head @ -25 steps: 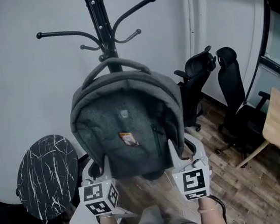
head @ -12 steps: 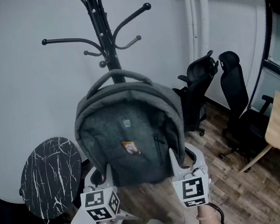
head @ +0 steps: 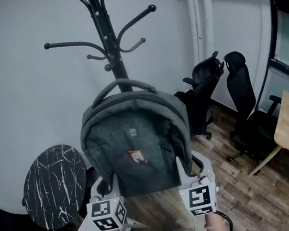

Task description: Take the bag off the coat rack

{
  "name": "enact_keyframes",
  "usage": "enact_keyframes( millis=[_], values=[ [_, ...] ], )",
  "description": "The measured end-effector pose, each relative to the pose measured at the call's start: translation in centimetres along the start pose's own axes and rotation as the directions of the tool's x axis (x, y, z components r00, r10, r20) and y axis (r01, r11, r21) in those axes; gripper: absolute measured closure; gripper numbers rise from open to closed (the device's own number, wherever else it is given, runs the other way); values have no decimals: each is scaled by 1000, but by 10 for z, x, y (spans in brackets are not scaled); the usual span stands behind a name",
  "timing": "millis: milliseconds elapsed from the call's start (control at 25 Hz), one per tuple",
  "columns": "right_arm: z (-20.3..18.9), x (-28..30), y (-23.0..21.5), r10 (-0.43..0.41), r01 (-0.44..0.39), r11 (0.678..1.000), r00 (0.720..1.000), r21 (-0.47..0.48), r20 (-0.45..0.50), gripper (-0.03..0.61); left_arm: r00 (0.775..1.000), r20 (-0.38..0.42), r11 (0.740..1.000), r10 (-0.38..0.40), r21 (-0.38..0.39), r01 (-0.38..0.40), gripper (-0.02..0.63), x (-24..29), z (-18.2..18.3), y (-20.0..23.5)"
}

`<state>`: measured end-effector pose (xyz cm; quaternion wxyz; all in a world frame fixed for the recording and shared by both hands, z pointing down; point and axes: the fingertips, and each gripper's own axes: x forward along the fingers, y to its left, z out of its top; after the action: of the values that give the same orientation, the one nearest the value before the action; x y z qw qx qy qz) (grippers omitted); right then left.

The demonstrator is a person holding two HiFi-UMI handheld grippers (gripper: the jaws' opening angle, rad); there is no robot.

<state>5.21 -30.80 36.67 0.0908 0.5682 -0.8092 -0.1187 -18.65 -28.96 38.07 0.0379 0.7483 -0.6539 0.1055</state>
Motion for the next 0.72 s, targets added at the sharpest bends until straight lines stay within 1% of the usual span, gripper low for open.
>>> enact_keyframes(
  millis=[720],
  values=[
    [11,-31,36,-26,26,1000,999,-7,-37,474,999,5,999,-45,-8,45,539,-36,-11,20]
  ],
)
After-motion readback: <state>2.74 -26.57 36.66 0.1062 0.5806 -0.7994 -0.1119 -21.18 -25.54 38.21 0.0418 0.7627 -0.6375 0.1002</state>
